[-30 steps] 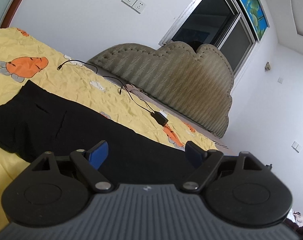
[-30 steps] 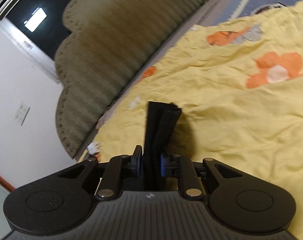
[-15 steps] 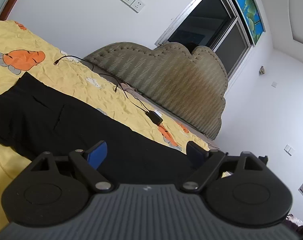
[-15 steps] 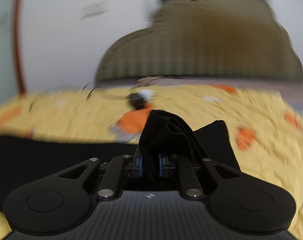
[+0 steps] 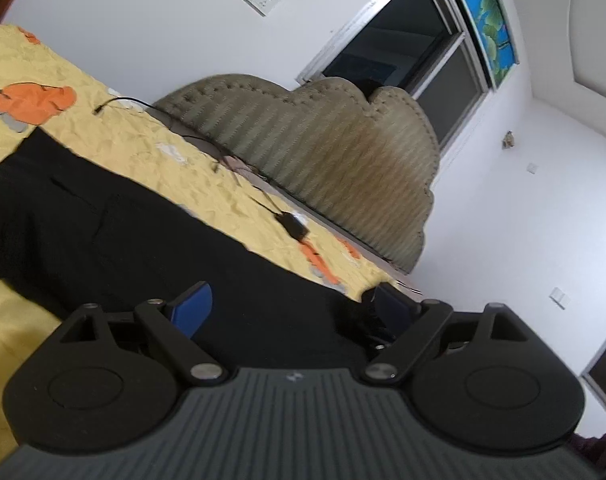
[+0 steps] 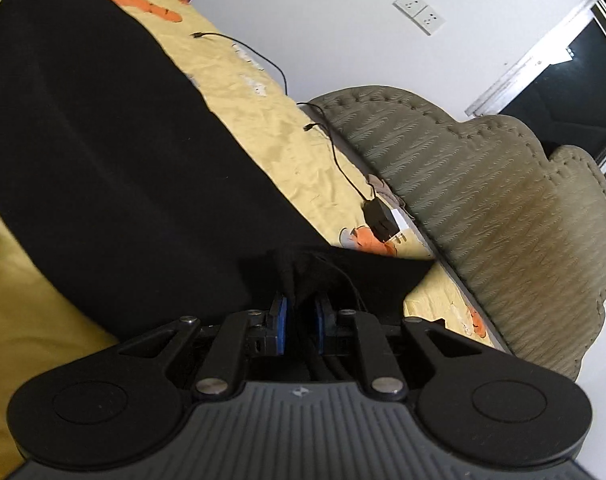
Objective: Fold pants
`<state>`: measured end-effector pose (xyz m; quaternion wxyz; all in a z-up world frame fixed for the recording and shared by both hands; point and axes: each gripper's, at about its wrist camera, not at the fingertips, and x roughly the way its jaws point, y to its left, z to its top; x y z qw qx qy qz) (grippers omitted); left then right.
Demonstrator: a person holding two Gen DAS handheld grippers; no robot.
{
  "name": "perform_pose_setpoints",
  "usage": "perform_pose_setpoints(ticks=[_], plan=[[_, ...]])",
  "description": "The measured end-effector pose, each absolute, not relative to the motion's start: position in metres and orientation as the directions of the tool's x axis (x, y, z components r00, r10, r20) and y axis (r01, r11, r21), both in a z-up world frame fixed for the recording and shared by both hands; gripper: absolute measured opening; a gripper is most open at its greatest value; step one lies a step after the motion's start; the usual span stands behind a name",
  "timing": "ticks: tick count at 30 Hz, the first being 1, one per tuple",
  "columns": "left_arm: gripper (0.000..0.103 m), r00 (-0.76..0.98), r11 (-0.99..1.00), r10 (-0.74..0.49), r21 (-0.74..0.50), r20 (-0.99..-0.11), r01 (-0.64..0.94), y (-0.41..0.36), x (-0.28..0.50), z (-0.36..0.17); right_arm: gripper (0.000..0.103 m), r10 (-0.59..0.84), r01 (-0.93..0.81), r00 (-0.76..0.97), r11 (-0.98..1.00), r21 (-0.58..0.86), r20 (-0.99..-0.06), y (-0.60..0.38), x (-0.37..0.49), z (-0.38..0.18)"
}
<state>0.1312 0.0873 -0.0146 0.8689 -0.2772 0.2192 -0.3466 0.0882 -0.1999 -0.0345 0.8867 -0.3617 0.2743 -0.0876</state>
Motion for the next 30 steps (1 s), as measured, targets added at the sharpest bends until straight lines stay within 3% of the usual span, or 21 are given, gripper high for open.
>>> perform_pose_setpoints(ticks=[6, 11, 15, 18, 23, 25, 27, 29, 30], plan=[[0.090, 0.585, 0.551, -0.797, -0.581, -0.151, 0.600, 0.057, 0.146, 0.025, 0.014, -0.276, -0.075, 0.857, 0.768, -0.636, -0.434, -0.199, 0.075, -0.028], [0.094, 0.524, 0.490, -0.845, -0.541, -0.104, 0.684, 0.014, 0.160, 0.049, 0.015, -0.305, 0.015, 0.880, 0.785, -0.619, -0.365, -0.202, 0.040, -0.018], [0.094, 0.473, 0.472, -0.870, -0.513, -0.140, 0.717, -0.025, 0.174, 0.049, 0.015, -0.412, 0.260, 0.856, 0.865, -0.430, -0.312, -0.251, 0.017, 0.012], [0.095, 0.430, 0.458, -0.884, -0.519, -0.182, 0.722, -0.056, 0.186, 0.041, 0.016, -0.497, 0.405, 0.779, 0.865, -0.297, -0.383, -0.299, 0.028, 0.023], [0.095, 0.366, 0.481, -0.876, -0.524, -0.314, 0.702, -0.102, 0.213, 0.019, 0.016, -0.468, 0.392, 0.760, 0.884, -0.257, -0.451, -0.326, 0.066, 0.017], [0.095, 0.332, 0.472, -0.881, -0.566, -0.338, 0.676, -0.111, 0.223, 0.006, 0.016, -0.347, 0.339, 0.780, 0.934, -0.115, -0.521, -0.338, 0.085, 0.021], [0.095, 0.290, 0.457, -0.888, -0.624, -0.356, 0.634, -0.119, 0.235, -0.008, 0.016, -0.135, 0.247, 0.821, 0.960, 0.132, -0.555, -0.351, 0.101, 0.023], [0.095, 0.273, 0.460, -0.886, -0.638, -0.375, 0.617, -0.123, 0.239, -0.020, 0.016, 0.072, 0.134, 0.895, 0.898, 0.419, -0.441, -0.373, 0.107, 0.032], [0.095, 0.265, 0.458, -0.887, -0.646, -0.378, 0.611, -0.124, 0.241, -0.024, 0.016, 0.106, 0.125, 0.917, 0.838, 0.531, -0.383, -0.387, 0.106, 0.034]])
